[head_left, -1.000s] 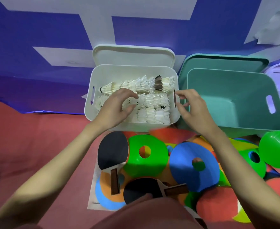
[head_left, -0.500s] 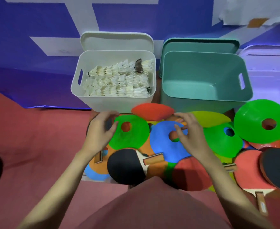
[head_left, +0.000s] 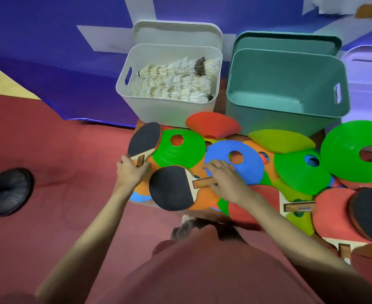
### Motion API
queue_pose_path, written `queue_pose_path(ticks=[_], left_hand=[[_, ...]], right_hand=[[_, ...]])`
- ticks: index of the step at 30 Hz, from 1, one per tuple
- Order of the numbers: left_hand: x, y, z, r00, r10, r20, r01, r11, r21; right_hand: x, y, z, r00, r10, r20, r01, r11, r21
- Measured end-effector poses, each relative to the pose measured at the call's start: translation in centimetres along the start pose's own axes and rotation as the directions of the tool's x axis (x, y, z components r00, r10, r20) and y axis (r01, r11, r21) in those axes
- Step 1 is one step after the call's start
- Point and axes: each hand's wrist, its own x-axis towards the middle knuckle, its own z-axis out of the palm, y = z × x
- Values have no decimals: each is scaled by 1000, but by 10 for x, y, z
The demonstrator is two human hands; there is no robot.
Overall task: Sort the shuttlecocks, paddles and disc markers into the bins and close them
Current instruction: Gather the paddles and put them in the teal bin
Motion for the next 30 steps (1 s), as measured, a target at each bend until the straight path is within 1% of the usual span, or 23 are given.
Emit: queue_pose_path(ticks=[3, 5, 7, 10, 15, 17, 19, 22, 23, 26, 28, 30], left_hand=[[23, -4, 2, 990, -123, 76, 128, 989, -75], [34, -7, 4, 980, -155, 125, 167, 982, -84], [39, -8, 6, 974, -144, 177, 160, 984, -83], [43, -9, 8, 970, -125, 208, 146, 986, -86], [57, -13, 7, 964, -74, 255, 114, 983, -145], [60, -12, 5, 965, -59, 256, 106, 979, -172], [60, -11, 0, 965, -42, 259, 100, 971, -216], [57, -17, -8, 961, -18, 276, 106, 945, -309], [53, -20, -11, 962, -8, 274, 102, 938, -332], [36, -30, -17, 973, 53, 223, 27, 939, -342], [27, -34, -21, 972, 116, 202, -43, 940, -338], [19, -33, -23, 963, 195, 186, -131, 942, -308]], right_hand=[[14, -9, 9, 993, 46, 110, -25, 983, -184], [22, -14, 15, 989, 55, 140, -17, 964, -264], [27, -17, 18, 984, 64, 169, -11, 956, -294], [32, -18, 21, 972, 101, 213, -27, 946, -322], [39, -22, 27, 948, 162, 272, -76, 950, -302], [38, -18, 30, 944, 141, 298, -68, 968, -243], [36, -14, 31, 935, 149, 321, -92, 978, -185], [29, -6, 29, 937, 175, 303, -117, 973, -199], [25, -2, 29, 941, 174, 290, -129, 977, -168], [4, 13, 25, 965, 169, 198, -177, 984, 20], [-11, 23, 21, 977, 186, 102, -200, 968, 155], [-27, 28, 14, 980, 200, -8, -188, 932, 309]])
